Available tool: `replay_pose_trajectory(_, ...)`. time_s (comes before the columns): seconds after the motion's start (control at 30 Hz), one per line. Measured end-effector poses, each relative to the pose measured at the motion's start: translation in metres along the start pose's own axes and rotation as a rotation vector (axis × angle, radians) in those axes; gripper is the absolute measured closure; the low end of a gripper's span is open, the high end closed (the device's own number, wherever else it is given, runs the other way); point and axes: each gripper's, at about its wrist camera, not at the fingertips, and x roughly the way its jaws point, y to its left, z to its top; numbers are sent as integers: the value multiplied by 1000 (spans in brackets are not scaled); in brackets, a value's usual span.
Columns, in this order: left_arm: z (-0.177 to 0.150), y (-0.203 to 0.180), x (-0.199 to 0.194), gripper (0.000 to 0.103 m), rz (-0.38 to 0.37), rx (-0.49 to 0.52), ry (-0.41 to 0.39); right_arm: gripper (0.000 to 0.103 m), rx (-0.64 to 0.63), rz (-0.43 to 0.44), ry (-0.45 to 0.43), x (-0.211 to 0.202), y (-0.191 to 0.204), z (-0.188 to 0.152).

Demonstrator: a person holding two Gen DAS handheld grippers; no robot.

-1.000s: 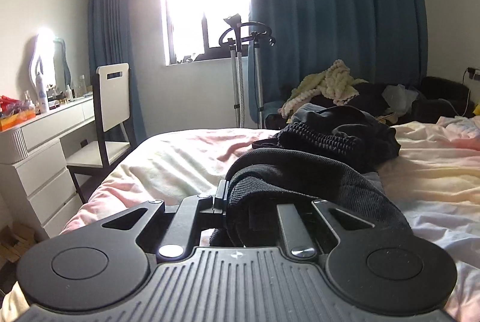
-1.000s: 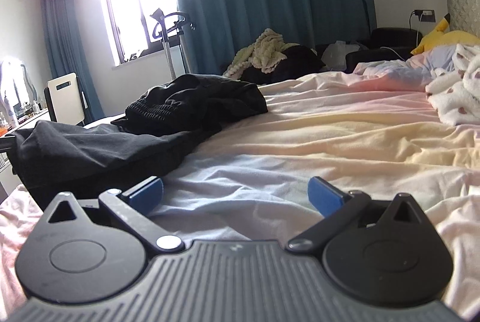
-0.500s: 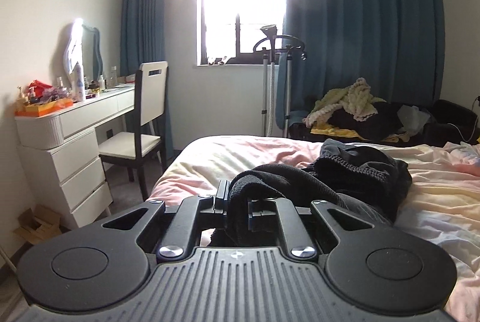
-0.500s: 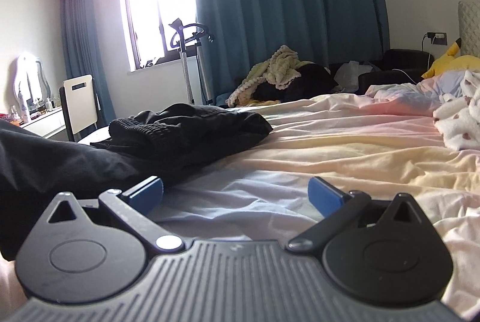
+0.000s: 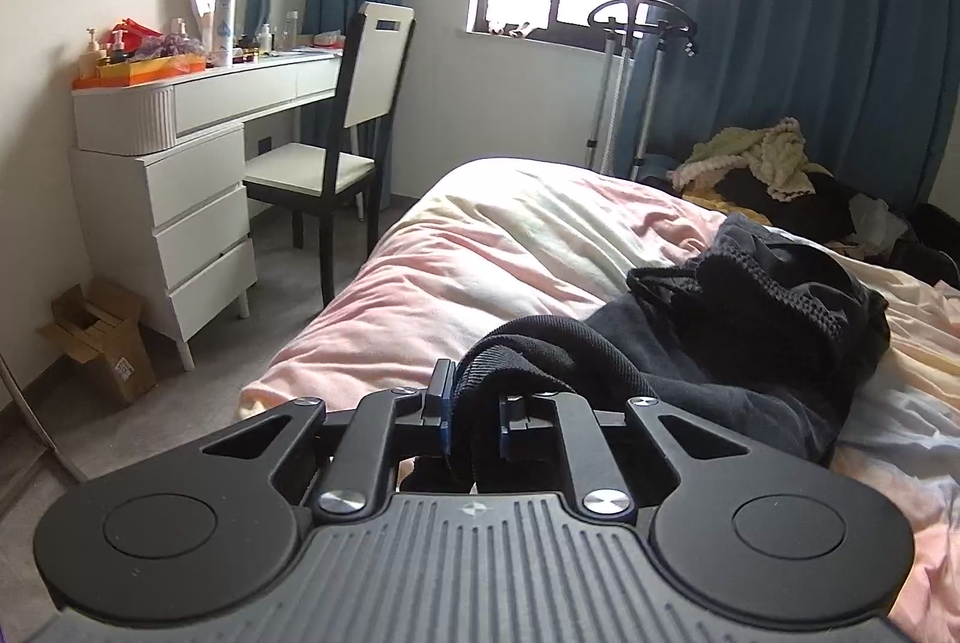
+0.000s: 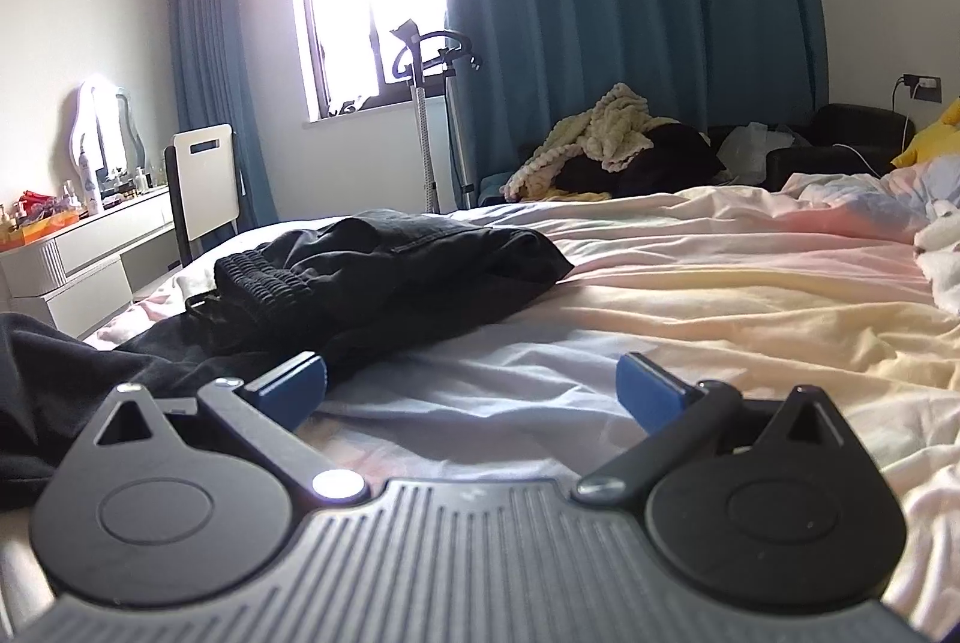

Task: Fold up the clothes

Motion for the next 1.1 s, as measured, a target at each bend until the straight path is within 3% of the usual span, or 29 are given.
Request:
replay_pose_trajectory(0.17,-22,23,-31,46,-9,26,60,0,-11,18,7,-1,6,0)
replay_pose_trajectory(0.27,-40,42,-65,33,-55,46,65,0,-17,26,9,-4,9,1)
replay_pose_trajectory(0.43,-41,42,-107,25,-125,73,-16,0,-40,47,7,-11,14,2)
replay_pose_trajectory(0.6,-25,-2,-101,19,-203,116,-144,0,-60,57,17,-7,29,12)
replay_pose_trajectory(0.77,-26,-60,-53,18,-330,333,-89,0,-129,126,15,14,64,33)
replay_pose_trajectory(0.9,-46,-96,-10,18,-416,508,-17,0,-184,180,54,67,99,49)
replay_pose_trajectory(1.03,-73,-112,21,18,-460,615,15,1,-248,230,114,132,137,61)
replay_pose_trajectory(1.1,-86,-116,35,18,-426,650,4,2,-305,247,140,164,158,63)
